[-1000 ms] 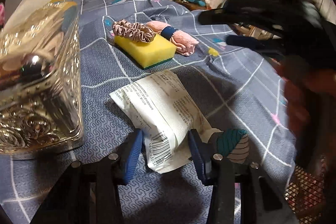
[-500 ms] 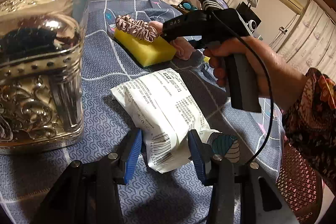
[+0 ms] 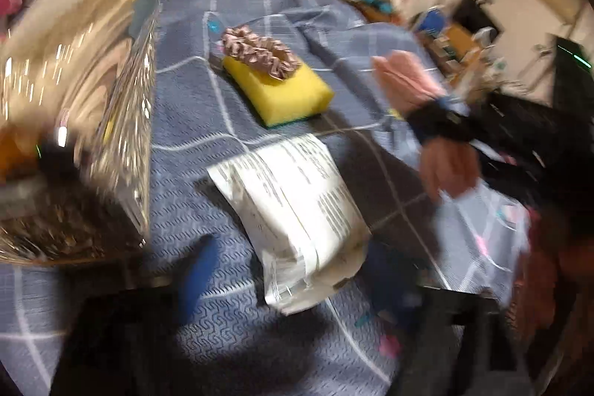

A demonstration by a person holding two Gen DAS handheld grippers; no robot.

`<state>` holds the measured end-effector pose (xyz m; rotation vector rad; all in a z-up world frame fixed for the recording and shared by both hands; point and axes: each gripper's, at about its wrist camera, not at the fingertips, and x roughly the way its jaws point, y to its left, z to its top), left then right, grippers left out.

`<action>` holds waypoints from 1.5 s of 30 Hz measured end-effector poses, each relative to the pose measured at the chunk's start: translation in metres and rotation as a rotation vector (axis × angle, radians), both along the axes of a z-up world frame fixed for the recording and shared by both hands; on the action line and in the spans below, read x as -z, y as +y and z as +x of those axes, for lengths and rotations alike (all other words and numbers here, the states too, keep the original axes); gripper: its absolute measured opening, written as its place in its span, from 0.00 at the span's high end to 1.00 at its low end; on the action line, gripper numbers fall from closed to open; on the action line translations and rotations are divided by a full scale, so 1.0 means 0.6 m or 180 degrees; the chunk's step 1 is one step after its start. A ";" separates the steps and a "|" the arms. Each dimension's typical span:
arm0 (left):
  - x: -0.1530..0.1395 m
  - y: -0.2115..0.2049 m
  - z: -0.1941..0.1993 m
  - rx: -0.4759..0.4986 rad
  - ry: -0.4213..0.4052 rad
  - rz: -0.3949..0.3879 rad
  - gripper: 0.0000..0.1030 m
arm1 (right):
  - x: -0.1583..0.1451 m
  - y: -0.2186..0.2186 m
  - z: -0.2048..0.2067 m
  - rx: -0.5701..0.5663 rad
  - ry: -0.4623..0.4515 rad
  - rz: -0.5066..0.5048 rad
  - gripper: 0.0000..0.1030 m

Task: Organize soft objects
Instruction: 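Grasp the white wipes packet with the left gripper while the right grasps the pink rolled towel, then carry the wipes packet into the tray and open the left gripper while the right carries the towel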

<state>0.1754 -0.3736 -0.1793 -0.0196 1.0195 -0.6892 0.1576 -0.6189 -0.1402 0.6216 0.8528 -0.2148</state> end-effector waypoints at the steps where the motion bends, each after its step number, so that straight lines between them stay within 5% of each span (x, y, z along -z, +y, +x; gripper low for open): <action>1: -0.006 -0.009 0.001 -0.0079 -0.0006 0.0130 0.14 | -0.001 -0.004 -0.003 0.0048 0.0023 0.0042 0.61; 5: -0.023 -0.041 0.022 -0.0316 0.0095 0.0332 0.10 | -0.011 -0.009 0.012 0.0101 -0.0058 -0.0095 0.61; 9: 0.000 -0.083 0.048 -0.0362 0.0415 0.0633 0.07 | 0.003 -0.033 0.007 0.0232 -0.0042 0.0189 0.61; 13: 0.001 -0.095 0.033 -0.0278 0.0224 0.0866 0.34 | 0.009 -0.031 0.007 0.0265 0.0002 0.0260 0.61; 22: -0.020 -0.001 -0.028 0.0020 0.0172 0.0301 0.38 | 0.002 -0.023 0.006 0.0199 -0.0051 0.0153 0.61; 30: -0.046 0.121 -0.103 0.0258 -0.0014 0.0157 0.37 | 0.014 -0.006 0.013 0.0074 0.0005 0.0181 0.61; 37: -0.107 0.220 -0.133 0.0134 -0.0169 -0.0005 0.37 | 0.006 -0.010 0.005 0.0144 -0.0091 0.0007 0.61; 45: -0.164 0.409 -0.118 -0.0524 -0.0366 -0.0192 0.37 | -0.045 0.023 -0.016 0.0032 -0.0663 -0.0499 0.61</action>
